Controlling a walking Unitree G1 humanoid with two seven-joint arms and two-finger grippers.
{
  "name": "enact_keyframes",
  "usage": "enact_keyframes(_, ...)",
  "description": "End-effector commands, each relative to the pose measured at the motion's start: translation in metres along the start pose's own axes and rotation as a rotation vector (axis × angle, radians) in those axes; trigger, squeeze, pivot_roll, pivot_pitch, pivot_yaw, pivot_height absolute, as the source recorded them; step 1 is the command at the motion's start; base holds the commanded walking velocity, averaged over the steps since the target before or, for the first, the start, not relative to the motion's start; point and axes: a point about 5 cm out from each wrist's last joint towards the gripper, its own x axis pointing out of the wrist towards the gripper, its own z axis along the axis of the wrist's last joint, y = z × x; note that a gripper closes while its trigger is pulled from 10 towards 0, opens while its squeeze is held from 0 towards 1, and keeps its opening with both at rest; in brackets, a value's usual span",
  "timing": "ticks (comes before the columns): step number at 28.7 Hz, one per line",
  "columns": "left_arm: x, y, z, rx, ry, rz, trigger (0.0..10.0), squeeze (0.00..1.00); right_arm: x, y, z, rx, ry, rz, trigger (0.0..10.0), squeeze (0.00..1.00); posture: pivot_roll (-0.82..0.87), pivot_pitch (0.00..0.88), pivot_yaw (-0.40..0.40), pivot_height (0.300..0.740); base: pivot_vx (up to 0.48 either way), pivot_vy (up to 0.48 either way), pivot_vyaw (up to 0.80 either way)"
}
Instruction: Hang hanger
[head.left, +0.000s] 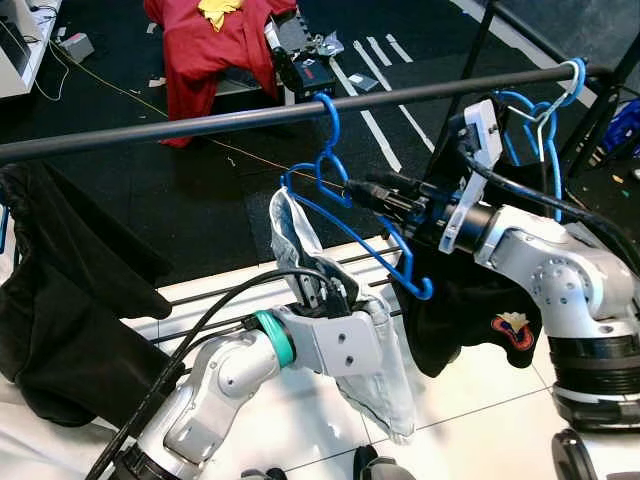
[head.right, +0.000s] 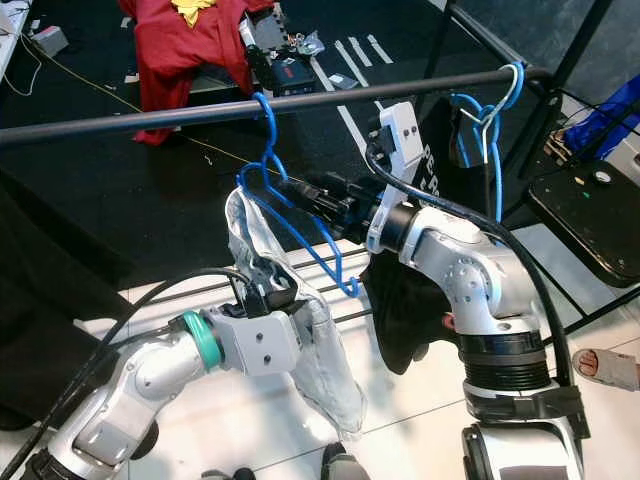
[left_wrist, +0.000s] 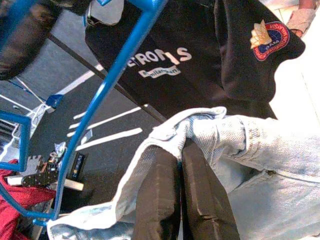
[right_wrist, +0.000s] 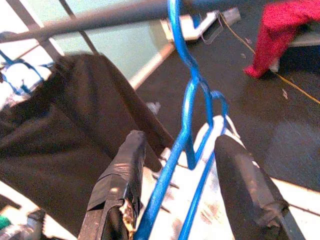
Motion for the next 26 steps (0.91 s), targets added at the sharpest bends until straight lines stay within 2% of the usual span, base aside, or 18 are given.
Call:
enact_keyframes(1, 0.0, -0.002, 0.004, 0.007, -0.023, -0.003, 10.0, 0.0, 0.0, -0.003, -0.012, 0.016, 0.063, -0.023, 6.4, 0.0, -0.19, 0.169, 0.06, 0.74, 0.0, 0.0, 0.0)
enact_keyframes(2, 0.0, -0.002, 0.004, 0.007, -0.023, -0.003, 10.0, 0.0, 0.0, -0.003, -0.012, 0.016, 0.063, -0.023, 6.4, 0.0, -0.19, 0.169, 0.06, 0.74, 0.0, 0.0, 0.0)
enact_keyframes(3, 0.0, -0.002, 0.004, 0.006, -0.023, -0.003, 10.0, 0.0, 0.0, -0.007, -0.013, 0.012, 0.082, -0.044, 4.7, 0.0, -0.19, 0.169, 0.06, 0.74, 0.0, 0.0, 0.0)
enact_keyframes(4, 0.0, -0.002, 0.004, 0.006, -0.023, -0.003, 10.0, 0.0, 0.0, -0.007, -0.013, 0.012, 0.082, -0.044, 4.7, 0.0, -0.19, 0.169, 0.06, 0.74, 0.0, 0.0, 0.0)
enact_keyframes(5, 0.0, -0.002, 0.004, 0.005, -0.022, -0.003, 10.0, 0.0, 0.001, -0.01, -0.014, 0.009, 0.099, -0.061, 3.1, 0.0, -0.19, 0.169, 0.06, 0.74, 0.0, 0.0, 0.0)
enact_keyframes(7, 0.0, -0.002, 0.004, 0.005, -0.022, -0.003, 10.0, 0.0, 0.001, -0.01, -0.014, 0.009, 0.099, -0.061, 3.1, 0.0, -0.19, 0.169, 0.06, 0.74, 0.0, 0.0, 0.0)
enact_keyframes(8, 0.0, -0.002, 0.004, 0.005, -0.022, -0.003, 10.0, 0.0, 0.002, -0.012, -0.015, 0.009, 0.112, -0.072, 1.1, 0.0, -0.19, 0.169, 0.06, 0.74, 0.0, 0.0, 0.0)
enact_keyframes(9, 0.0, -0.002, 0.004, 0.005, -0.022, -0.003, 10.0, 0.0, 0.003, -0.015, -0.016, 0.011, 0.126, -0.081, 0.0, 0.0, -0.18, 0.174, 0.058, 0.74, 0.0, 0.0, 0.0)
enact_keyframes(26, -0.002, -0.002, 0.004, 0.004, -0.016, -0.003, 10.0, 0.0, 0.004, -0.036, -0.026, 0.001, 0.207, -0.183, 0.0, 0.0, -0.18, 0.179, 0.056, 0.74, 0.0, 0.0, 0.0)
